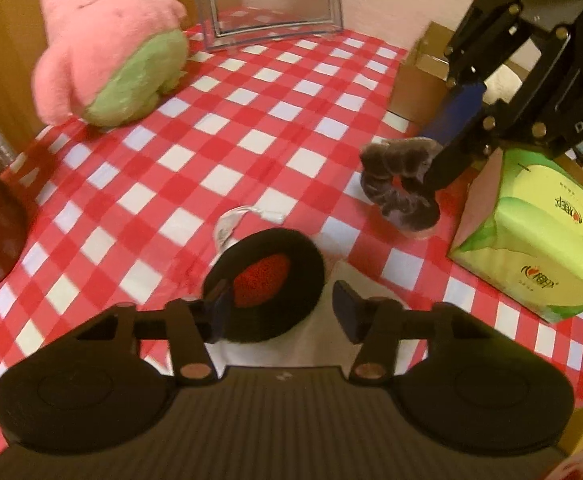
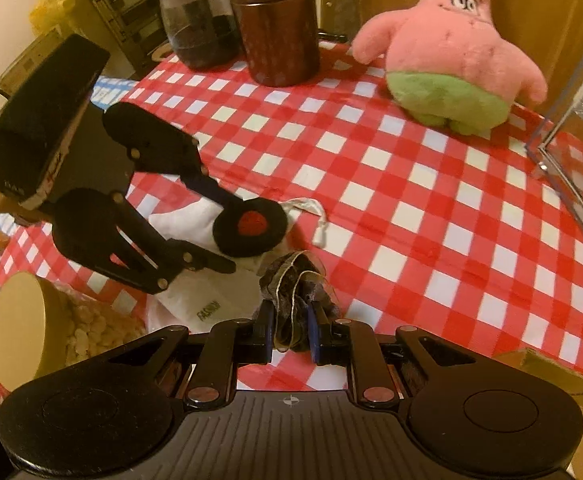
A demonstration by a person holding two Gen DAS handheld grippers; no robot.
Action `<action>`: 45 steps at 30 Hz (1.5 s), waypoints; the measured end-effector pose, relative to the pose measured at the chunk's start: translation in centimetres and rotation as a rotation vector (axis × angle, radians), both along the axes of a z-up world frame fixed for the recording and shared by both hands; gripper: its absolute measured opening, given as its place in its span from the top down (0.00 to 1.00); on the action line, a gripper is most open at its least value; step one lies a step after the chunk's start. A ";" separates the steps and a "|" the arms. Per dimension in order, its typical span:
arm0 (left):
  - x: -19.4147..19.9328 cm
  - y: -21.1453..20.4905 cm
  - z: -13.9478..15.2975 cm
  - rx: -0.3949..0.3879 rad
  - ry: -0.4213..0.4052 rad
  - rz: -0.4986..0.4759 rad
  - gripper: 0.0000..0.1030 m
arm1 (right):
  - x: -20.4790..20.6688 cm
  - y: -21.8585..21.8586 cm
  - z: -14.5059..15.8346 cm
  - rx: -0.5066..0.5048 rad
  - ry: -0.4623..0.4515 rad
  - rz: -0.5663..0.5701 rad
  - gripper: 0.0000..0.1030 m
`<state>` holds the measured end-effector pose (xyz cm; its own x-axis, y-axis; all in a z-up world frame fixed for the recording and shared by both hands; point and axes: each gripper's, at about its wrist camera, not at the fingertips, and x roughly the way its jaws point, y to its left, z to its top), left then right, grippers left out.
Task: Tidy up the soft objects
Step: 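Grasp the dark scrunchie with the right tool while the left tool grasps the black pad, then carry the scrunchie and black pad over the cardboard tray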
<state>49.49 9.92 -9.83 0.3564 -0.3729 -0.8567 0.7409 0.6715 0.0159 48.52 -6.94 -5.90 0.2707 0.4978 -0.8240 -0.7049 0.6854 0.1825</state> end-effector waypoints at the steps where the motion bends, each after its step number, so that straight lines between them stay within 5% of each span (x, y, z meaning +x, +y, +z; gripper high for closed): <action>1: 0.0 -0.2 -0.1 -0.001 0.005 -0.004 0.61 | 0.0 -0.1 0.0 0.001 -0.001 -0.005 0.83; 4: 0.0 -0.9 -0.3 0.019 0.015 -0.014 0.79 | 0.0 -0.4 0.0 0.004 -0.005 -0.018 0.83; 16: -0.3 0.5 3.4 -0.011 -0.019 0.073 0.89 | -1.4 -1.6 1.6 0.039 -0.034 -0.051 0.83; 23: -1.5 0.6 5.9 -0.057 0.016 0.100 0.89 | -3.2 -2.1 3.1 0.054 -0.046 -0.051 0.83; 28: -2.7 -0.2 5.0 -0.013 0.060 0.072 0.89 | -4.2 -2.4 3.1 0.045 -0.051 -0.051 0.83; 38: -1.3 0.0 4.0 -0.038 0.099 0.115 0.64 | -3.4 -3.3 1.9 0.053 -0.036 -0.074 0.83; 45: 0.2 0.5 3.2 -0.092 0.120 0.192 0.64 | -2.7 -3.3 1.3 0.057 -0.036 -0.082 0.83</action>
